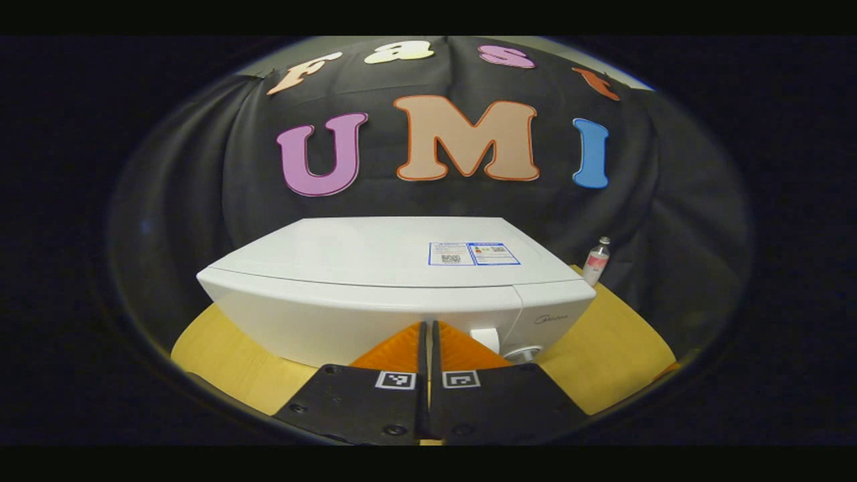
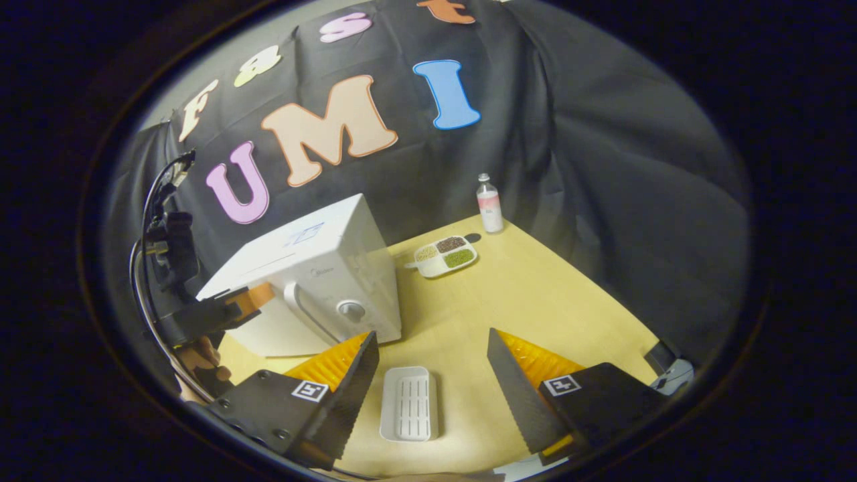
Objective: Open the microwave oven with the left hand, put the food in, and close the microwave oven.
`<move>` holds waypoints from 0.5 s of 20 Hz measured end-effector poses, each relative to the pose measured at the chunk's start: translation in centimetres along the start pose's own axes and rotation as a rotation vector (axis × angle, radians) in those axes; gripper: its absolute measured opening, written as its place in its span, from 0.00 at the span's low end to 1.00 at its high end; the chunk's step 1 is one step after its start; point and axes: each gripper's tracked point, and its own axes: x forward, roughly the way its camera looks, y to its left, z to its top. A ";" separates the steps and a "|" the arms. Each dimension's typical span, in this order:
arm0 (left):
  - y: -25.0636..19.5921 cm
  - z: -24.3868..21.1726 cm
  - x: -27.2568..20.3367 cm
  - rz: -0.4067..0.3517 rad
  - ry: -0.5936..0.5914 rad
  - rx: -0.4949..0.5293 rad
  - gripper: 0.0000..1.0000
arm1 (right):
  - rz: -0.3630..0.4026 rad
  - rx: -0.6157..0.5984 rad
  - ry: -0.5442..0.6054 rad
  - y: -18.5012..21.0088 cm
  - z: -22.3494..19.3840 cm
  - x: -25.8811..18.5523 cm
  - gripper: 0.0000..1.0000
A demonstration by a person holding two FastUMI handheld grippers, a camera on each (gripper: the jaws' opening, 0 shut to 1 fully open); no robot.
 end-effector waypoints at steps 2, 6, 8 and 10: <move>0.0 -0.2 0.1 0.006 0.009 0.013 0.01 | 0.003 -0.005 -0.012 0.0 0.2 -0.4 1.00; 0.8 -0.5 0.0 0.019 0.037 0.020 0.01 | 0.015 -0.022 -0.035 0.5 0.6 -1.0 1.00; 2.0 -0.3 -0.9 0.056 0.038 -0.010 0.01 | 0.014 -0.030 -0.043 0.4 0.7 -1.3 0.92; 2.2 -0.3 -2.2 0.047 0.039 -0.050 0.01 | 0.015 -0.028 -0.053 0.5 0.8 -1.4 0.92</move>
